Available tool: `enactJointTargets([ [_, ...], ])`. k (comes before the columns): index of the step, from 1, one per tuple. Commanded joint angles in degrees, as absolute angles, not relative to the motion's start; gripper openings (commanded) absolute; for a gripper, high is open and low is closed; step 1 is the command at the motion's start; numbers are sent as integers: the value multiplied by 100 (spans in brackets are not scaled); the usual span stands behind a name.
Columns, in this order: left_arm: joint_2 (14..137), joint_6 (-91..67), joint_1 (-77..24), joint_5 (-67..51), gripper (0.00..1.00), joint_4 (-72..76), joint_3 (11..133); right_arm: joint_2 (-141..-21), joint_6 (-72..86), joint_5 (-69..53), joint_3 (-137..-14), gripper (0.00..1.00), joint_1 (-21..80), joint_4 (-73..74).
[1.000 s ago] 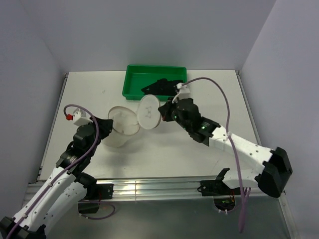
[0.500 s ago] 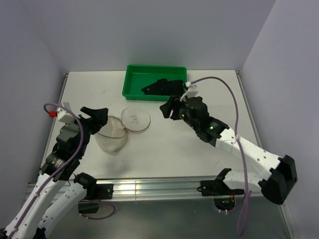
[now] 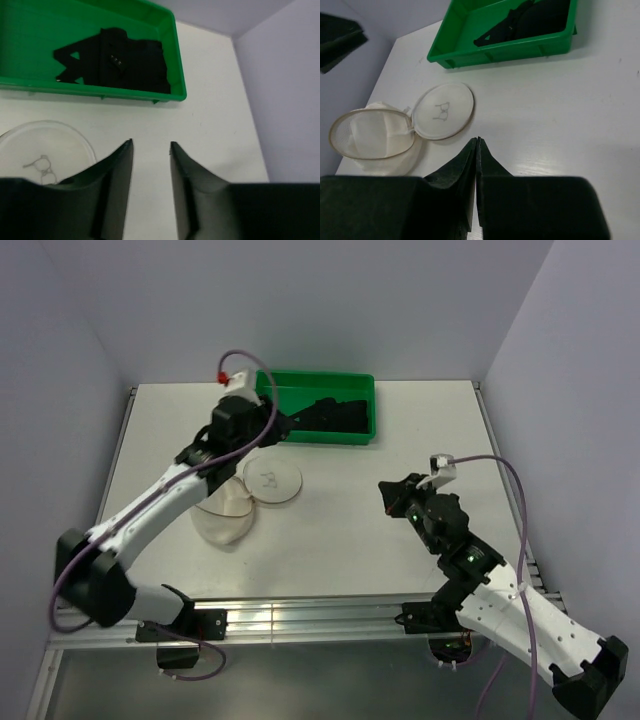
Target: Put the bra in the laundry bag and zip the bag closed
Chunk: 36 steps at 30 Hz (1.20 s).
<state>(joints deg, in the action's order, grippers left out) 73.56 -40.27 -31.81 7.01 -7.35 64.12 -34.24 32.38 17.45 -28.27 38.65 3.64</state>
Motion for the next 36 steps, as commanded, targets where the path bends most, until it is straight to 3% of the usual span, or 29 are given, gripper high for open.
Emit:
enactJointTargets([
  [1,8852,-3490,-3331,142,46,-176,7711,-2990,3506,1987,-2454,8,3814,299],
  [6,10904,-2797,-3349,-43,57,-395,9551,-2699,3542,1784,-2101,13,3806,369],
  [13,14049,-2101,-3349,-53,69,-1502,13257,-2531,3428,1811,-1767,18,3806,193],
  [24,15424,-1960,-3331,-35,75,-459,14063,-2707,3410,1345,-1635,18,3779,26],
  [26,15556,-2021,-3331,-53,69,-430,14140,-2707,3419,1292,-1635,18,3779,26],
  [27,15591,-2048,-3331,-53,62,-431,14211,-2681,3419,1283,-1643,18,3771,26],
  [28,15600,-2065,-3331,-61,49,-291,14195,-2655,3428,1266,-1635,18,3779,18],
  [33,15592,-2406,-3244,-174,22,-150,14046,-2401,3419,1230,-1740,18,3771,44],
  [36,15636,-2557,-3208,-272,0,-176,14045,-2128,3375,1388,-1810,18,3771,184],
])
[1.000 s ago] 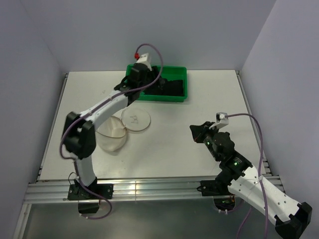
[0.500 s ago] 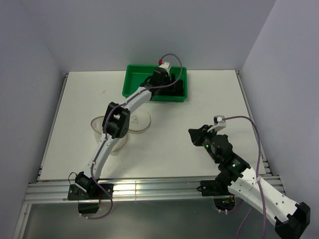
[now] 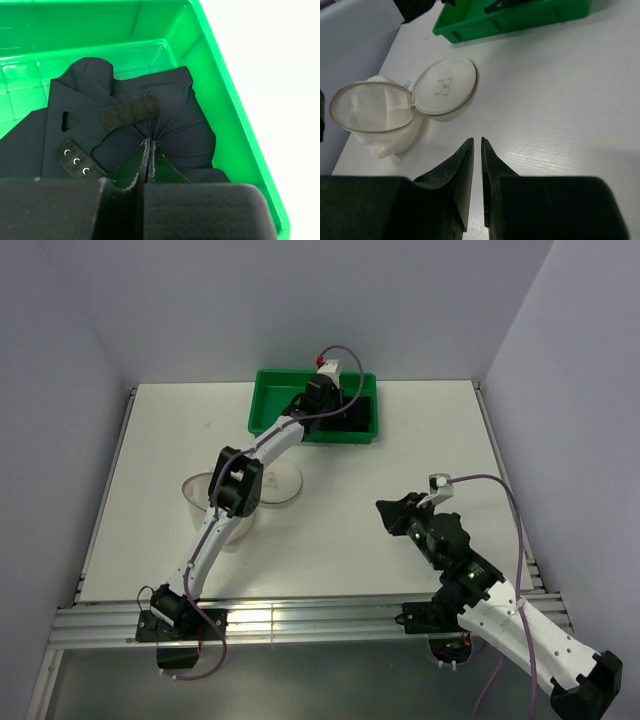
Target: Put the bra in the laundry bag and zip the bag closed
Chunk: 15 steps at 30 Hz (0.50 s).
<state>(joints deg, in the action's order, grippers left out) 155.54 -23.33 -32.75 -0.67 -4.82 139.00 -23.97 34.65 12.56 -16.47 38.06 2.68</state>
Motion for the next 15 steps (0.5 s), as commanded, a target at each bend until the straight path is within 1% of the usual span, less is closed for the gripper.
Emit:
enactJointTargets([
  [1,15584,-2566,-3208,-290,0,-124,13975,-2066,3358,1432,-1819,18,3771,211],
  [3,15487,-2627,-3208,-229,0,-61,13765,-1960,3322,1494,-1854,18,3771,290],
  [7,14725,-2716,-3199,-193,0,649,13149,-2100,3296,1503,-1907,19,3771,281],
  [15,13441,-2891,-3252,-579,0,1160,12842,-2233,3366,1573,-1986,18,3762,141],
])
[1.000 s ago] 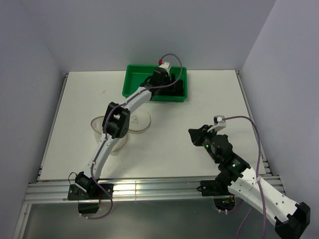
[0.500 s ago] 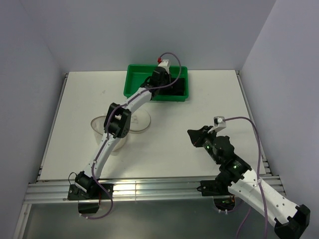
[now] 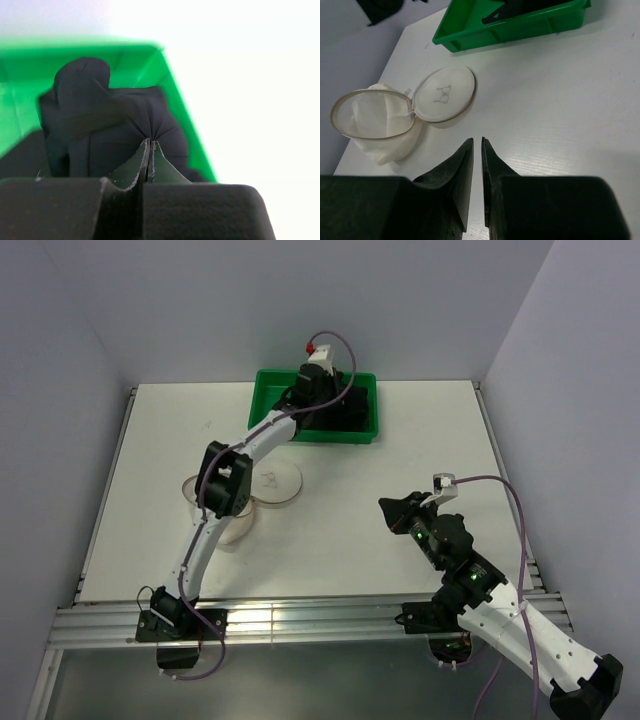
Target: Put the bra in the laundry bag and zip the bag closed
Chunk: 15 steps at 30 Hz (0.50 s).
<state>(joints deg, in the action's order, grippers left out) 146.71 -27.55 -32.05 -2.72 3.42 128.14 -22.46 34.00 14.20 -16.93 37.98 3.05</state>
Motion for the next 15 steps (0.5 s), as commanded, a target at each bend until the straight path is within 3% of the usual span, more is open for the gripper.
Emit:
enactJointTargets([
  [1,13299,-2892,-3304,-684,0,1265,12736,-2224,3384,1582,-2004,19,3770,149],
  [7,12315,-2909,-3638,-1089,0,1240,11858,-2048,3375,1678,-2162,19,3771,342],
  [15,10471,-2769,-4473,-1633,0,1449,9477,-1196,3305,2336,-2663,19,3771,1001],
])
